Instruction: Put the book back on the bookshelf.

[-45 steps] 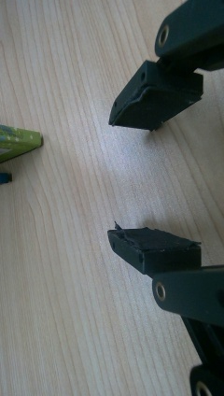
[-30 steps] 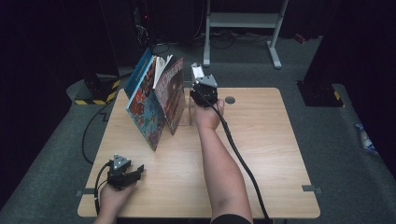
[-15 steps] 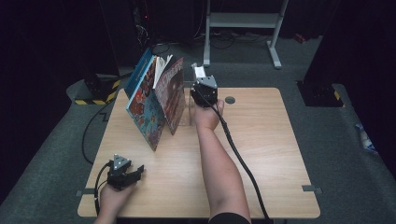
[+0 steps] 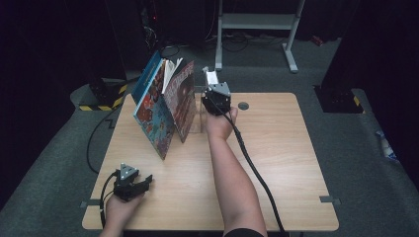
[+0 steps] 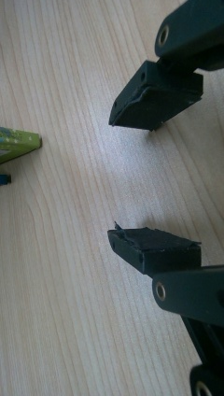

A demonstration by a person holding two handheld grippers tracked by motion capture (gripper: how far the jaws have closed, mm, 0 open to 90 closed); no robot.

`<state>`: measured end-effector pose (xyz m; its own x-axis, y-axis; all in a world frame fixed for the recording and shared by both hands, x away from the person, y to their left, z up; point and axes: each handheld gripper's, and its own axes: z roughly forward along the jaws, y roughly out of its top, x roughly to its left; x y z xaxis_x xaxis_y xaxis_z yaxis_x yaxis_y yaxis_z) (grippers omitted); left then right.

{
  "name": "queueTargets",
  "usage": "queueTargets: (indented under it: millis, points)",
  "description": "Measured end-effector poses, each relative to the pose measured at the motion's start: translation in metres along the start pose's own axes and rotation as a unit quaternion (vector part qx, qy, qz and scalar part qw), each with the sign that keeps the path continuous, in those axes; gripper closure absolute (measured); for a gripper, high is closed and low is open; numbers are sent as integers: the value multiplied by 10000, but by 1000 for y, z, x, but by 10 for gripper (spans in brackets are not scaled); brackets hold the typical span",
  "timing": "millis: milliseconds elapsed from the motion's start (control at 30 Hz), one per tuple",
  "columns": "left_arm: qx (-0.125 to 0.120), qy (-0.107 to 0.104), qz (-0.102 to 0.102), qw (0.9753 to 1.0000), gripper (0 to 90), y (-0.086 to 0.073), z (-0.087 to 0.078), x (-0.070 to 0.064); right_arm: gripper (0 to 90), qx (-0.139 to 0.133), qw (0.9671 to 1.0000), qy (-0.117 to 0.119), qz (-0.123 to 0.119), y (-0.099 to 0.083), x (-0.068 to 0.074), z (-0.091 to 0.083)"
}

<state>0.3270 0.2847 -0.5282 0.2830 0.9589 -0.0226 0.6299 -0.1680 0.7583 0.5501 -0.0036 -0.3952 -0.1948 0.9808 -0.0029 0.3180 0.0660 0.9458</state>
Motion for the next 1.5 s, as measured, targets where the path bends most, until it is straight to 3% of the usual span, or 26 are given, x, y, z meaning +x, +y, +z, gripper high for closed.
queueTargets:
  millis: [333,500,633,800,1133,1300,1500]
  points:
    - [-5,-21,-13,10000,388,0,0,0,396,260,9990,362,52,-6,-11,-7]
    - [-8,-17,-16,10000,389,0,1,0,397,360,9979,531,31,-16,-14,-13]
    - [4,-13,6,10000,389,0,0,0,465,415,9973,606,73,-22,-17,-15]
    - [3,-4,13,10000,390,0,1,-1,519,316,9992,257,-19,-24,-9,-18]
    - [-9,-27,-20,10000,389,0,0,0,529,153,9995,-221,142,-27,4,-18]
    - [-10,-28,-19,10000,390,0,0,0,514,198,9995,-169,184,-26,3,-18]
    - [-5,-19,-9,10000,390,0,0,0,436,292,9988,246,309,-26,-4,-19]
